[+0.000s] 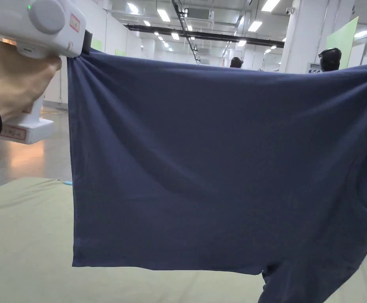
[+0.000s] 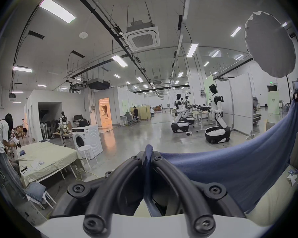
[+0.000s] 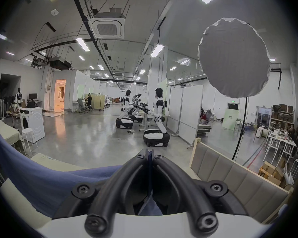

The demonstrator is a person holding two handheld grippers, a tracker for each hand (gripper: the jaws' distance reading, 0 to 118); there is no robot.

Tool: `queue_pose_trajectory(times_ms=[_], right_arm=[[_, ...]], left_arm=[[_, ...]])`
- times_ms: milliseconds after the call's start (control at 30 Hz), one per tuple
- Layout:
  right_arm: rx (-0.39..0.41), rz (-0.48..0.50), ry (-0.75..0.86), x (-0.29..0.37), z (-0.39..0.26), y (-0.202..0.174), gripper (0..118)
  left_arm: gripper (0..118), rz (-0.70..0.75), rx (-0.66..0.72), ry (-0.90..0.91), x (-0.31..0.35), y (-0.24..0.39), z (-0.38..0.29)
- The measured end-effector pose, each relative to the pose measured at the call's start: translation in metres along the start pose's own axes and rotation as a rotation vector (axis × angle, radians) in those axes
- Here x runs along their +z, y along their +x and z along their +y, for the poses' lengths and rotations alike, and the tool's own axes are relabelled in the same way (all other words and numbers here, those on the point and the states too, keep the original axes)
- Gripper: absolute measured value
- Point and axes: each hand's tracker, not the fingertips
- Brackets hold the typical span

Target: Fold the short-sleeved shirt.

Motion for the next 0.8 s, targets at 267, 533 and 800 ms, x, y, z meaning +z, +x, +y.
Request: queue_pose_trajectory(times_ms=[267, 533, 800], right_arm=[[0.034, 0.064, -0.133, 0.007, -0.082, -0.005, 4], [0.035, 0.163, -0.195, 0.079, -0.157, 0.017, 4], [-0.015, 0.211, -0.281, 0.210, -0.284, 0.060, 4]], left_arm=[[6, -0.086, 0.067, -0.114, 0.005, -0.002, -0.077], [6, -0.179, 0.175, -0.187, 0.094, -0.023, -0.166], [6, -0.288, 0.216, -0.297, 0.216, -0.058, -0.270]])
